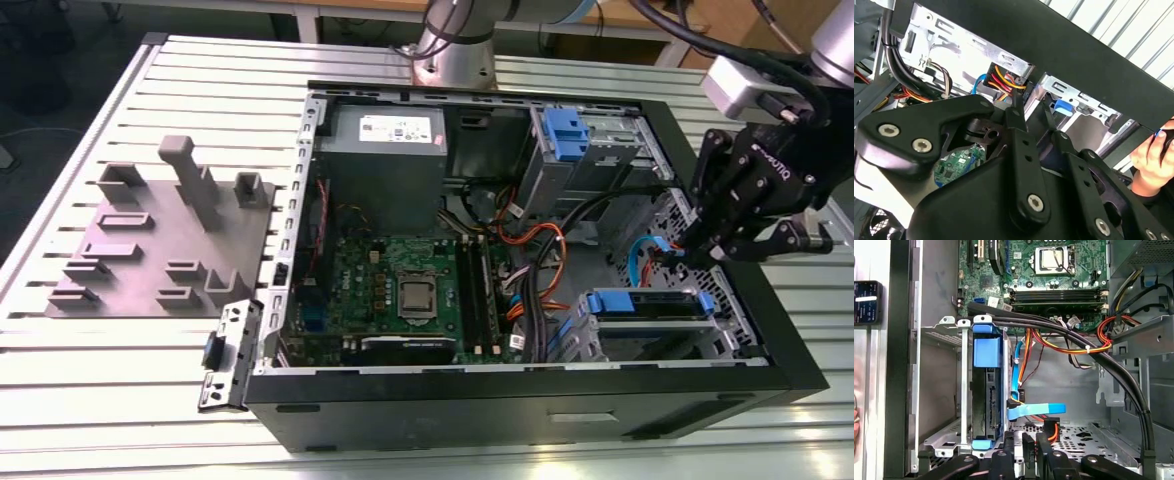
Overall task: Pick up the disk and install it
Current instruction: 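Insert the first disk wire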
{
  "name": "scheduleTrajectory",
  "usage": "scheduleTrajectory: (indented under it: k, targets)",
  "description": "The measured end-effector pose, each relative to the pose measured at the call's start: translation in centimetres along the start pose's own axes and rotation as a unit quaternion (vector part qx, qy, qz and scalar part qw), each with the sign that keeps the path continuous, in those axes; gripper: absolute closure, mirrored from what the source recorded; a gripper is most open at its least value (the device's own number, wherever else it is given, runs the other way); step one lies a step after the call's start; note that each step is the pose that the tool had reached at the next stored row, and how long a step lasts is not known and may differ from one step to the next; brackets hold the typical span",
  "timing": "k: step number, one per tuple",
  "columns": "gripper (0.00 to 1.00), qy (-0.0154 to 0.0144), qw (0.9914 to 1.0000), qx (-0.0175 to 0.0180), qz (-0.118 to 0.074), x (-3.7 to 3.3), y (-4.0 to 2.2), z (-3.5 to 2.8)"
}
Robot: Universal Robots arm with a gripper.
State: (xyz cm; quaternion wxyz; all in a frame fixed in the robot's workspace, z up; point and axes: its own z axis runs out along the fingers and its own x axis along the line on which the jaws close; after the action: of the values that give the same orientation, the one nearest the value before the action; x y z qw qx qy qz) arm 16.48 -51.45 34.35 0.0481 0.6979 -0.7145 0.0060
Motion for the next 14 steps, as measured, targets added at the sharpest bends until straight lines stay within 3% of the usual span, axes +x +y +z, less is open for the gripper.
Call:
scheduleTrajectory:
  k: [2,4,14]
  targets:
    - [0.7,0.0001,1.0,0.0,0.0,0.0,0.0,0.0]
    - [0.83,0.0,1.0,0.0,0.0,-0.01,-0.01,0.02]
    - [0.84,-0.0033,0.99999,0.0002,0.0,-0.01,0.23,0.03]
